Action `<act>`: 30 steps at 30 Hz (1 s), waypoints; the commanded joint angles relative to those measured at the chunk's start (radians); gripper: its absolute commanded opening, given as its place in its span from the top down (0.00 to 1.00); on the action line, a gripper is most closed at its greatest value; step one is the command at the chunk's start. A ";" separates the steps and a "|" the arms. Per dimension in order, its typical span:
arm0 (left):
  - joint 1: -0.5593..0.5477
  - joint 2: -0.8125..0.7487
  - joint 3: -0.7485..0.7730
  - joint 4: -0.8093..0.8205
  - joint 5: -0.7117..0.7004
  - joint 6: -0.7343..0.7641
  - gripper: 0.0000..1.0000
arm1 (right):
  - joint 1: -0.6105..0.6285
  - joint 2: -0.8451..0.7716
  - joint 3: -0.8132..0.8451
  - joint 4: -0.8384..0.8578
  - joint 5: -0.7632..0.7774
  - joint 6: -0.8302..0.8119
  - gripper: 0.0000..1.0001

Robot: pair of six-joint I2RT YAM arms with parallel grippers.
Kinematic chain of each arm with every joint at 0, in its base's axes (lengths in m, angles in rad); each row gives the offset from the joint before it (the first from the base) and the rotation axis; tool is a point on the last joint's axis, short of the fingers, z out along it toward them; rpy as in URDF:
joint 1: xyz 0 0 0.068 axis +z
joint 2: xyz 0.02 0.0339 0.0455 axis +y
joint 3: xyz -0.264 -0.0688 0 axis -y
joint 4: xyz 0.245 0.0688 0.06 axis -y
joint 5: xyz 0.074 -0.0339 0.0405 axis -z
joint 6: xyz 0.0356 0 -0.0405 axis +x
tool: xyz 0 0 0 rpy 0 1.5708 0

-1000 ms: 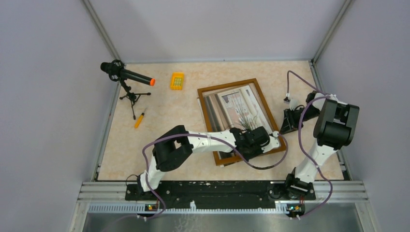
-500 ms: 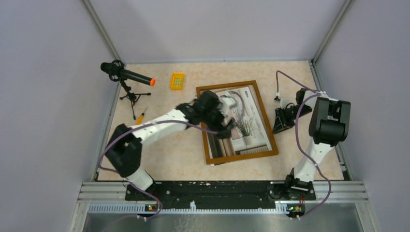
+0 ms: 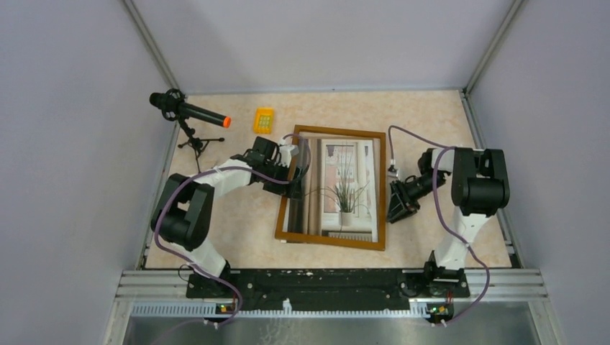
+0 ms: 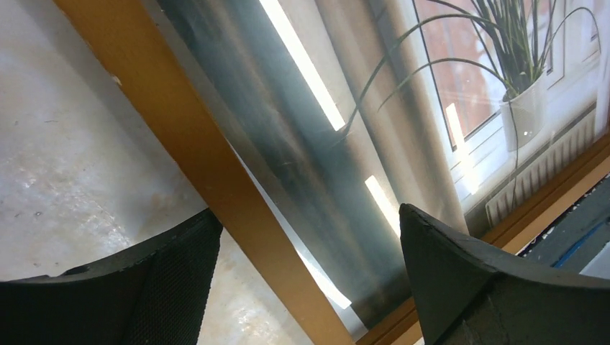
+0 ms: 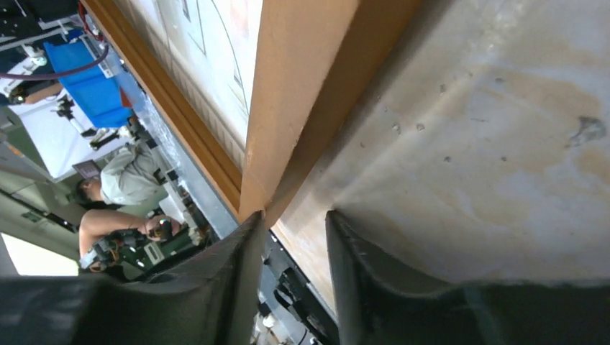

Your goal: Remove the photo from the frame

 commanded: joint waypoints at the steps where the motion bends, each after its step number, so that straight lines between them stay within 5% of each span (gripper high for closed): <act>1: 0.009 0.038 0.040 0.054 0.031 -0.017 0.04 | -0.026 -0.005 -0.009 0.198 0.187 -0.071 0.52; 5: 0.010 0.050 0.035 0.084 0.035 -0.040 0.17 | -0.138 -0.033 0.062 0.136 0.122 -0.072 0.30; 10: 0.015 0.012 0.032 0.144 0.061 -0.093 0.35 | -0.123 -0.092 0.068 0.056 -0.016 -0.083 0.25; 24: -0.030 0.094 0.050 0.173 0.125 -0.103 0.30 | -0.076 0.077 0.232 0.217 0.199 0.058 0.29; 30: -0.057 0.138 0.069 0.177 0.133 -0.088 0.19 | -0.076 0.103 0.300 0.221 0.227 0.069 0.31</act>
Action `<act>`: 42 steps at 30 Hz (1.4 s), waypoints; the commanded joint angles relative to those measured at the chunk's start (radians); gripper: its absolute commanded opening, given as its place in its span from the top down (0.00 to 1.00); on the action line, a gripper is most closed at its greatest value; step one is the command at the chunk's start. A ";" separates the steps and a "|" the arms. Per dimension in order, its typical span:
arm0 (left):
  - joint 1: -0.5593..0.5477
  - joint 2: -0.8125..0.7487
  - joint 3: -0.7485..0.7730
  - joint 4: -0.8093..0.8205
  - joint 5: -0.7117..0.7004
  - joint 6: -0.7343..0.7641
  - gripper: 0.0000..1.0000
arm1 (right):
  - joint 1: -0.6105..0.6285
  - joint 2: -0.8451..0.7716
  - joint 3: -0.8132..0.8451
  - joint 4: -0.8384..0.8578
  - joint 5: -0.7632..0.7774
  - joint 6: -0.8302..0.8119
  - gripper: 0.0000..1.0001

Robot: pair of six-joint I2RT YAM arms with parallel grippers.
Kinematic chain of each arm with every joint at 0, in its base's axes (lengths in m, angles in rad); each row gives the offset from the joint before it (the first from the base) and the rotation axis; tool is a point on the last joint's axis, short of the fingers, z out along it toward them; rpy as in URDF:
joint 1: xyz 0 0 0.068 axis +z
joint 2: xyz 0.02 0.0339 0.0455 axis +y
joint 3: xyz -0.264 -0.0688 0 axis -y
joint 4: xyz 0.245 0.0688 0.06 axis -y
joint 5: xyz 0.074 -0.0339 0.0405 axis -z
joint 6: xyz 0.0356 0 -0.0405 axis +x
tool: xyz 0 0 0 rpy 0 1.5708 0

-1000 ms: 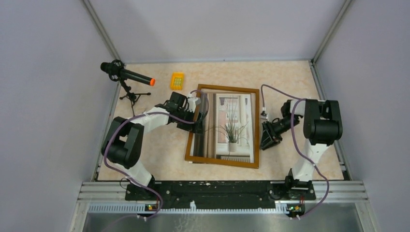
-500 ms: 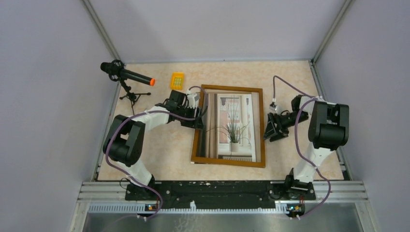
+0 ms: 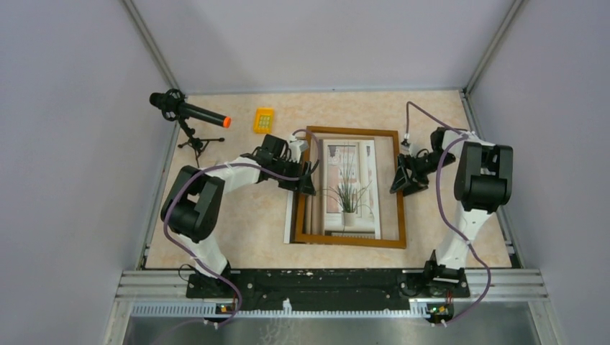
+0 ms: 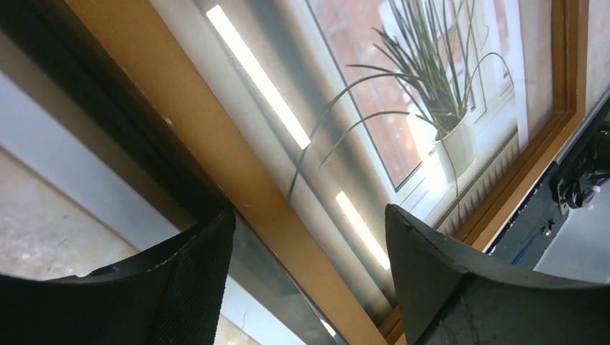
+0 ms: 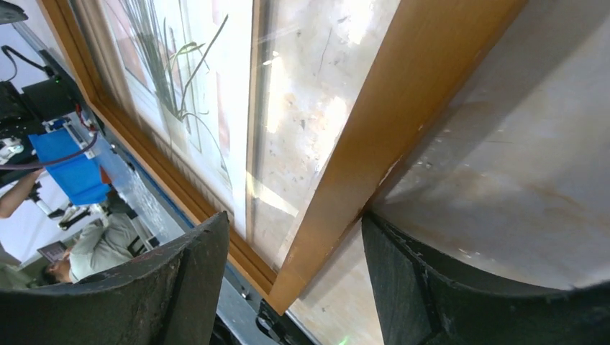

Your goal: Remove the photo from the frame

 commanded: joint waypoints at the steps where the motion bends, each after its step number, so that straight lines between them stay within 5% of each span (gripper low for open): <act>1: -0.021 0.044 0.036 0.030 0.033 0.020 0.18 | 0.001 0.060 0.051 0.222 0.188 -0.053 0.32; 12: 0.030 -0.129 -0.038 0.019 -0.115 0.033 0.05 | 0.003 0.058 0.035 0.225 0.192 -0.057 0.34; 24: 0.070 -0.042 -0.034 0.020 -0.061 0.021 0.01 | 0.003 0.047 -0.008 0.241 0.206 -0.066 0.34; 34: 0.041 -0.062 -0.052 0.042 -0.024 0.033 0.07 | 0.003 0.057 -0.004 0.238 0.202 -0.065 0.34; 42: 0.032 -0.104 -0.066 0.062 -0.026 0.030 0.23 | 0.003 0.067 -0.010 0.240 0.198 -0.064 0.36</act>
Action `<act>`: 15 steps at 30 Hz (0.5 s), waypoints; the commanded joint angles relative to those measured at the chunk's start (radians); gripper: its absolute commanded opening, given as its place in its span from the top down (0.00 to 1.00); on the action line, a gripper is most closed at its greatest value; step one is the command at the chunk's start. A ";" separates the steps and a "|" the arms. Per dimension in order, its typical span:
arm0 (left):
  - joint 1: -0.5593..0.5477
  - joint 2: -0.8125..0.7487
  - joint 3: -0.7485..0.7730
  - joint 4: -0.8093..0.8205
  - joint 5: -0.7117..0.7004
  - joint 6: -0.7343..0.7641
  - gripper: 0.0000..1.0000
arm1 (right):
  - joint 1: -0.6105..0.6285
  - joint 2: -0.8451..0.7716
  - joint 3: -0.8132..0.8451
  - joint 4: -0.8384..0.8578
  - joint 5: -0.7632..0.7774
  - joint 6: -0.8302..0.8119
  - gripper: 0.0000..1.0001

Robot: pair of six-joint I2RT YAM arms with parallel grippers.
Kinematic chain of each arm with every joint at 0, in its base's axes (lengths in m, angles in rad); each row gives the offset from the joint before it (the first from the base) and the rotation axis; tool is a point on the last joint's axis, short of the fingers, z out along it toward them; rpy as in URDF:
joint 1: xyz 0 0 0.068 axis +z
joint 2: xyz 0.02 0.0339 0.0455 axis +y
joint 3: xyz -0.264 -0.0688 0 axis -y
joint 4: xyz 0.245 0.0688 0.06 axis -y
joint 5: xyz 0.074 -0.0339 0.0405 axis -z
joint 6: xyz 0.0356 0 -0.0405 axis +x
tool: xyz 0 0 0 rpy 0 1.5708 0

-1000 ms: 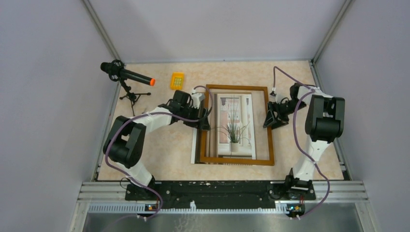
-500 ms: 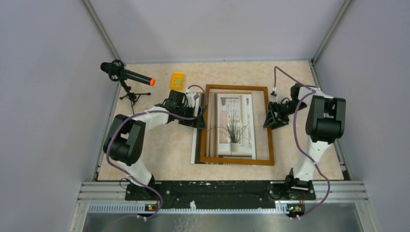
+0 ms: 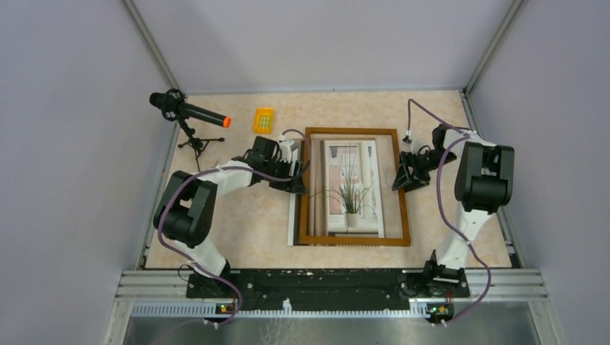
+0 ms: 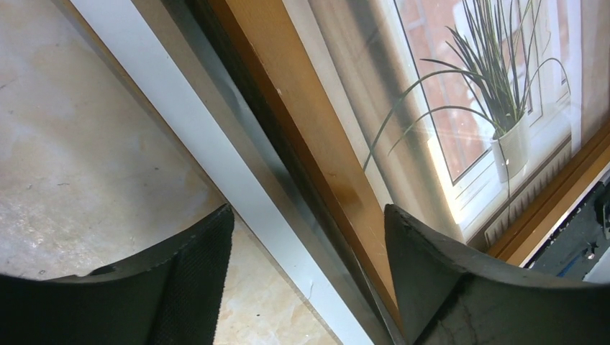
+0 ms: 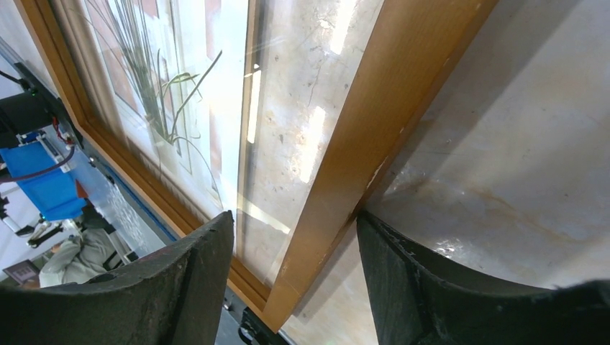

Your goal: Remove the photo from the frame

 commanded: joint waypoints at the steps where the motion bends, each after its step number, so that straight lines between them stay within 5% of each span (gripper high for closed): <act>1: -0.014 -0.059 -0.013 0.039 0.045 -0.001 0.26 | 0.003 0.066 -0.045 0.196 0.161 -0.069 0.37; 15: -0.023 -0.044 -0.008 0.062 0.088 -0.014 0.59 | 0.003 0.063 -0.055 0.208 0.189 -0.067 0.38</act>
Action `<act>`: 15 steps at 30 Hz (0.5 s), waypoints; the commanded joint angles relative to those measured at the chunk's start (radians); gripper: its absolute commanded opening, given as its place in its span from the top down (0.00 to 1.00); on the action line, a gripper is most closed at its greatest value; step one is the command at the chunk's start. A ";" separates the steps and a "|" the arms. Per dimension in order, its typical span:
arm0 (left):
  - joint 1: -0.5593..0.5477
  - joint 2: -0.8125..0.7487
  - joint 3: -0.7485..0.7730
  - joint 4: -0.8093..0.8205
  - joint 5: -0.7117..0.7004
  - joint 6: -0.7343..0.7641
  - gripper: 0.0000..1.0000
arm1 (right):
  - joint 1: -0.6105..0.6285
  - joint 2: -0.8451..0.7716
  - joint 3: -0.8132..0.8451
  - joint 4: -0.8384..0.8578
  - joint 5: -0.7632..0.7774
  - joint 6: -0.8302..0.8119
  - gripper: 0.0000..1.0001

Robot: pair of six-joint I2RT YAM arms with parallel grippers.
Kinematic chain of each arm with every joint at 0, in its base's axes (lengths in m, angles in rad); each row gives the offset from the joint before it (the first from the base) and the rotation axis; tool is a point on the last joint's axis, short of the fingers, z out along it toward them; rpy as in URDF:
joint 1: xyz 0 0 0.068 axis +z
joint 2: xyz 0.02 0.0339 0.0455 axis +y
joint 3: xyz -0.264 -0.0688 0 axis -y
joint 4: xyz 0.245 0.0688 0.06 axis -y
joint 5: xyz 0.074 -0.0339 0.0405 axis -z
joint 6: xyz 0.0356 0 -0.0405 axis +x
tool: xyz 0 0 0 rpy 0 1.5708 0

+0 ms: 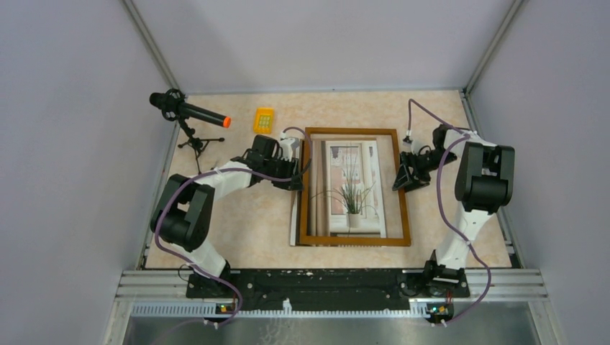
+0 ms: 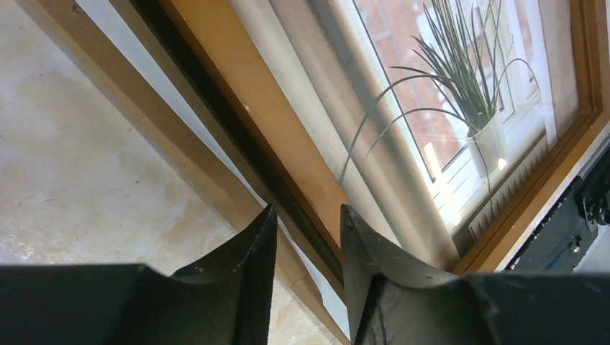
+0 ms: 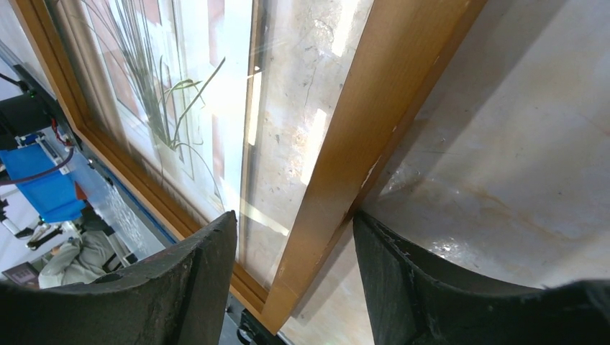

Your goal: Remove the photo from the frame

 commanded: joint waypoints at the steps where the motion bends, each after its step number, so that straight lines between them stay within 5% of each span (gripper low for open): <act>1: -0.010 -0.003 0.001 0.037 0.052 -0.015 0.61 | 0.005 0.062 -0.050 0.202 0.191 -0.066 0.38; 15: 0.047 0.102 -0.007 0.070 0.098 -0.057 0.76 | 0.005 0.053 -0.054 0.209 0.200 -0.062 0.41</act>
